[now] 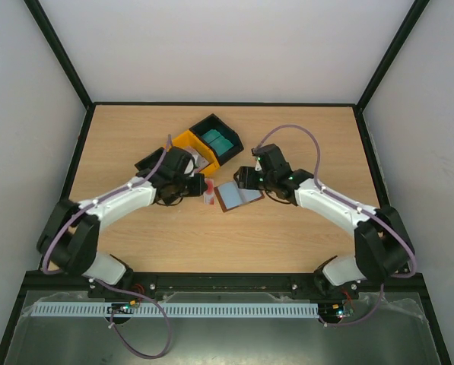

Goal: Put the credit cards into the card holder
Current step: Turn over the card slot in the card holder, then insert the credit card into the card holder.

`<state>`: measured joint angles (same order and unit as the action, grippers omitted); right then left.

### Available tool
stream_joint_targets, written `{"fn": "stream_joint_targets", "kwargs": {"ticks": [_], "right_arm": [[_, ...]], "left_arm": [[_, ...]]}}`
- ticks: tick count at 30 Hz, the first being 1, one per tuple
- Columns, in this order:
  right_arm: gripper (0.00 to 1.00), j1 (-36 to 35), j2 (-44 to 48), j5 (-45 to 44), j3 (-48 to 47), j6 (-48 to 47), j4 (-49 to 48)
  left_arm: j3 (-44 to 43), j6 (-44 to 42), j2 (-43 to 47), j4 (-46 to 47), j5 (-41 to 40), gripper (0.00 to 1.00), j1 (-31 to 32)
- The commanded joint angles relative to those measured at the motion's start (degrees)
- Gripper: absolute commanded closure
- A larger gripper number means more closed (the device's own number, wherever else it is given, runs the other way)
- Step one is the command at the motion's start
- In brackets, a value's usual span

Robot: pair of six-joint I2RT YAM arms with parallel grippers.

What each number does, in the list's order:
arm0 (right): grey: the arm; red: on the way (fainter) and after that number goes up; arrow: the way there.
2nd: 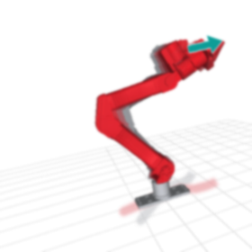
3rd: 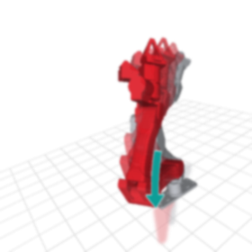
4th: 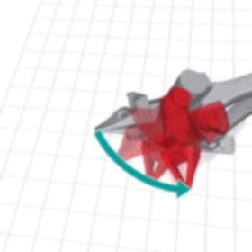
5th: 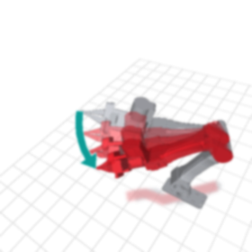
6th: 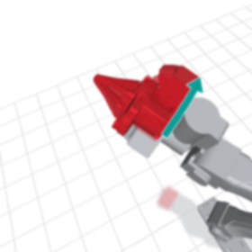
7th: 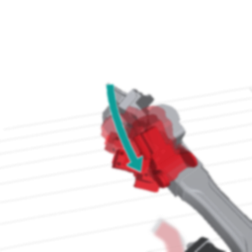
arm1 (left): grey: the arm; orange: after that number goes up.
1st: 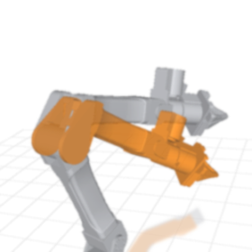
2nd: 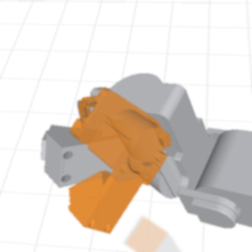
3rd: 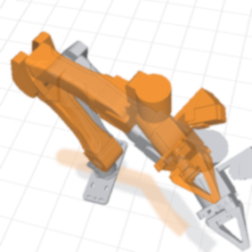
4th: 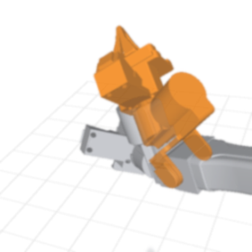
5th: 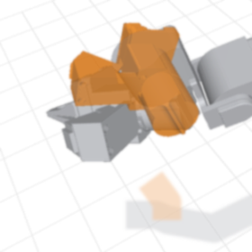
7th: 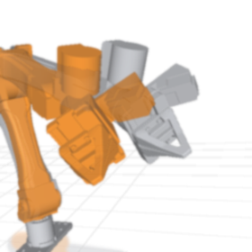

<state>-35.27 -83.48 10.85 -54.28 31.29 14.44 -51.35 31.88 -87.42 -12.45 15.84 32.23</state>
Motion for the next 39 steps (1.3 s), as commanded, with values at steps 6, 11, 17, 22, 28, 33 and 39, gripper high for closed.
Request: {"fn": "stream_joint_targets", "kwargs": {"ticks": [6, 11, 17, 22, 28, 33, 39], "right_arm": [[0.31, -0.2, 12.2, 25.7, 6.8, 8.7, -23.1], [0.36, -0.2, 13.3, 33.3, 7.4, 15.3, -30.6], [0.51, -0.2, 16.4, 36.2, 9.5, 17.9, -33.0], [0.84, -0.2, 19.3, 38.4, 12.8, 23.2, -39.7], [0.98, 0.3, 21.5, 32.4, 12.0, 18.8, -32.3], [0.98, 4.6, 16.9, 27.0, 9.3, 7.6, -16.8], [0.98, 10.4, 2.8, 28.9, 9.6, 0.4, -13.5]], "left_arm": [[-1.1, 1.8, 16.1, 4.4, 11.7, 0.97, -0.2], [-1.6, 6.9, 20.8, 11.3, 19.2, 0.97, -1.0], [0.1, 14.5, 24.3, 19.9, 24.1, 0.97, -1.9], [1.3, 16.4, 24.7, 21.1, 23.6, 0.97, -2.5], [2.1, 15.2, 23.4, 16.7, 19.2, 0.59, -2.6], [2.2, 10.1, 20.5, 7.4, 8.1, 0.32, -2.5], [3.2, 8.2, 12.3, 7.6, 1.7, 0.33, 1.4]]}}
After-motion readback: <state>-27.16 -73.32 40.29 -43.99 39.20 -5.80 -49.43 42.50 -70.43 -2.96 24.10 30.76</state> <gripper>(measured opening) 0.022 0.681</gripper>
